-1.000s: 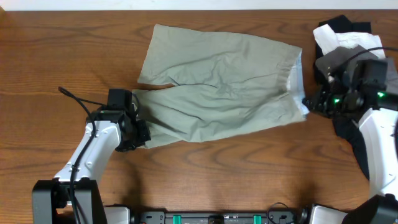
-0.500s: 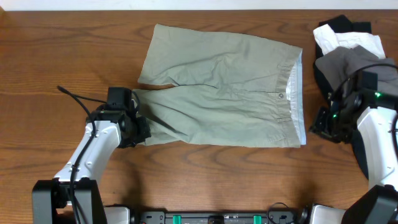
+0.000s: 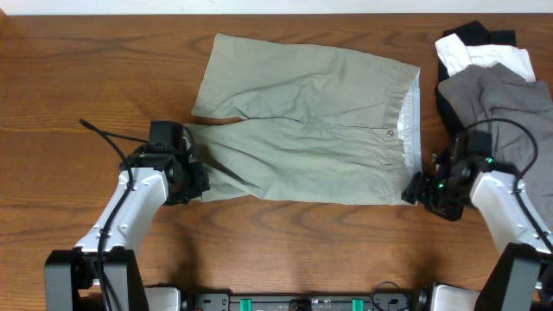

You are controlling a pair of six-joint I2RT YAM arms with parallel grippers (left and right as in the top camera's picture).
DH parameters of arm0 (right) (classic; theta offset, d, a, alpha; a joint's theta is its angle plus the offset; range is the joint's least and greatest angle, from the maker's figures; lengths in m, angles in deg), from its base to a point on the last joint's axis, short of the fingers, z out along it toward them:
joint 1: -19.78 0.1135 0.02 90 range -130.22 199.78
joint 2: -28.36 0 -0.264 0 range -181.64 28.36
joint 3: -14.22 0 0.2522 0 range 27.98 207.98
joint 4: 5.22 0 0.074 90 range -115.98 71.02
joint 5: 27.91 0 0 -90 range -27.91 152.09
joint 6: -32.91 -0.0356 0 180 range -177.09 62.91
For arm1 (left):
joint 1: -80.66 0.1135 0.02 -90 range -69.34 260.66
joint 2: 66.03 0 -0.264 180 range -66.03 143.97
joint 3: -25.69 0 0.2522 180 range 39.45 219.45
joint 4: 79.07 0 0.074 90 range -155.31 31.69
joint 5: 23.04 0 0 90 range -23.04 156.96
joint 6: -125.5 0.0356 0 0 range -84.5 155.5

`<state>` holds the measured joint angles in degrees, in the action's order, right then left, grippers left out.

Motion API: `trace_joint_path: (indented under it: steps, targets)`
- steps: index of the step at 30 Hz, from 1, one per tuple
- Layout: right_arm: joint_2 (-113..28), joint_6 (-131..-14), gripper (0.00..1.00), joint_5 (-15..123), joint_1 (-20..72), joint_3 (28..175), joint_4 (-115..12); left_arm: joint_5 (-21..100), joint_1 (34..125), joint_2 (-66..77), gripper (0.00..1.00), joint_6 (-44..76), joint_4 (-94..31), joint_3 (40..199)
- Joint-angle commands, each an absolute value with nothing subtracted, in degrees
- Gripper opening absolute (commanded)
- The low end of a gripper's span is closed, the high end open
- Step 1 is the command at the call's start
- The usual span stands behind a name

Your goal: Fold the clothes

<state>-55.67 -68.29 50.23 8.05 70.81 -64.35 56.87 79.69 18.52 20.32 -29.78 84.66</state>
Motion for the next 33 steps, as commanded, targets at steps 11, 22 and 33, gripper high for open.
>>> trace_joint_path:
  steps: [11, 22, 33]
  targets:
    - [-56.0, -67.5, 0.66, 45.9, 9.0, 64.2, -55.8, 57.6, 79.7, 17.8, 0.06, 20.2, -29.6, 85.5]
    - [-56.0, -67.5, 0.01, 43.4, 9.0, 62.2, -52.3, 57.6, 79.7, 17.8, 0.06, 20.2, -28.9, 85.5]
    - [-48.2, -67.5, 0.01, 34.5, 9.0, 69.6, -58.5, 57.6, 79.7, 10.9, 0.06, 20.2, -25.5, 85.6]
